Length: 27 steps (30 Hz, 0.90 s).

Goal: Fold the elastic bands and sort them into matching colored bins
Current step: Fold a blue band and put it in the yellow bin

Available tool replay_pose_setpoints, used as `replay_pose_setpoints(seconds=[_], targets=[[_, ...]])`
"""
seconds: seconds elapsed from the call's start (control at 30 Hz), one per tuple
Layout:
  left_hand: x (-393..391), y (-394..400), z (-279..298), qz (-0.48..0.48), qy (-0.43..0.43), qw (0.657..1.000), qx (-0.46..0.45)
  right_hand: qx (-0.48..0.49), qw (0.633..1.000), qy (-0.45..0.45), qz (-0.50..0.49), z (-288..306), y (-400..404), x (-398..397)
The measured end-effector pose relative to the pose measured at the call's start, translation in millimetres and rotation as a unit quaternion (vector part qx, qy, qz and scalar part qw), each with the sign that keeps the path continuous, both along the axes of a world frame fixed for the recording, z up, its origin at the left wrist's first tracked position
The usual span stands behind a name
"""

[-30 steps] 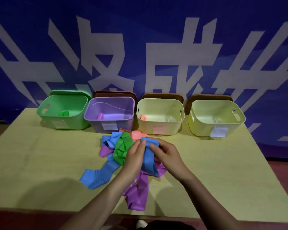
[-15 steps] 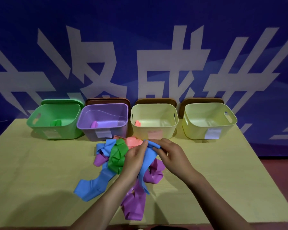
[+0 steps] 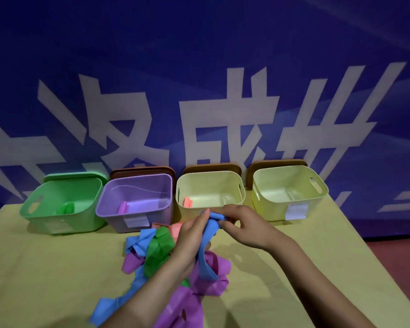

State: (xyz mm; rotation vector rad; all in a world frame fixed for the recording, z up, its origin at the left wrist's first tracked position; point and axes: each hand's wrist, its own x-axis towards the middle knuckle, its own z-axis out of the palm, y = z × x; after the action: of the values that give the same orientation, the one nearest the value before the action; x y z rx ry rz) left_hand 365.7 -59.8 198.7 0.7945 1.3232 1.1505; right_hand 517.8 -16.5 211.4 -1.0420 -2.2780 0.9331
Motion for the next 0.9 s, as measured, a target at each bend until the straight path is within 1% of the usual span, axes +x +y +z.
replay_pose_setpoints(seconds=[0.07,0.1,0.2,0.27,0.37,0.47,0.57,0.7,0.8,0.9], targets=[[-1.4,4.7,-0.2,-0.011,-0.003,1.000,-0.001,-0.030,0.998,0.039,-0.027,-3.8,-1.3,0.2],[-2.4,7.0,-1.0,-0.016,-0.002,1.000,0.003,-0.058,0.994,0.081,-0.052,-6.8,-3.5,-0.4],[-2.8,13.8,-1.0,-0.039,0.001,0.999,0.012,-0.158,0.954,0.223,-0.121,-11.6,-9.2,-5.9],[-2.3,16.2,1.3,-0.050,-0.009,0.998,0.024,-0.204,0.929,0.271,-0.150,-12.0,-11.9,-12.3],[-4.8,17.7,4.2,-0.057,-0.005,0.997,0.044,-0.233,0.916,0.284,-0.161,-11.7,-16.8,-21.9],[-10.5,17.9,4.1,-0.053,0.025,0.997,0.052,-0.239,0.913,0.284,-0.169,-11.5,-22.0,-27.9],[-13.8,11.9,1.8,-0.067,0.049,0.994,0.070,-0.212,0.919,0.278,-0.183,-13.2,-25.8,-35.0],[-12.2,6.1,-1.0,-0.058,0.041,0.995,0.074,-0.191,0.913,0.281,-0.225,-14.8,-30.8,-44.2],[-9.3,7.0,0.9,-0.054,0.067,0.993,0.082,-0.176,0.908,0.304,-0.226,-11.6,-37.2,-44.6],[-6.8,4.3,1.9,-0.075,0.087,0.987,0.115,-0.132,0.918,0.296,-0.229,-14.7,-42.3,-39.7]])
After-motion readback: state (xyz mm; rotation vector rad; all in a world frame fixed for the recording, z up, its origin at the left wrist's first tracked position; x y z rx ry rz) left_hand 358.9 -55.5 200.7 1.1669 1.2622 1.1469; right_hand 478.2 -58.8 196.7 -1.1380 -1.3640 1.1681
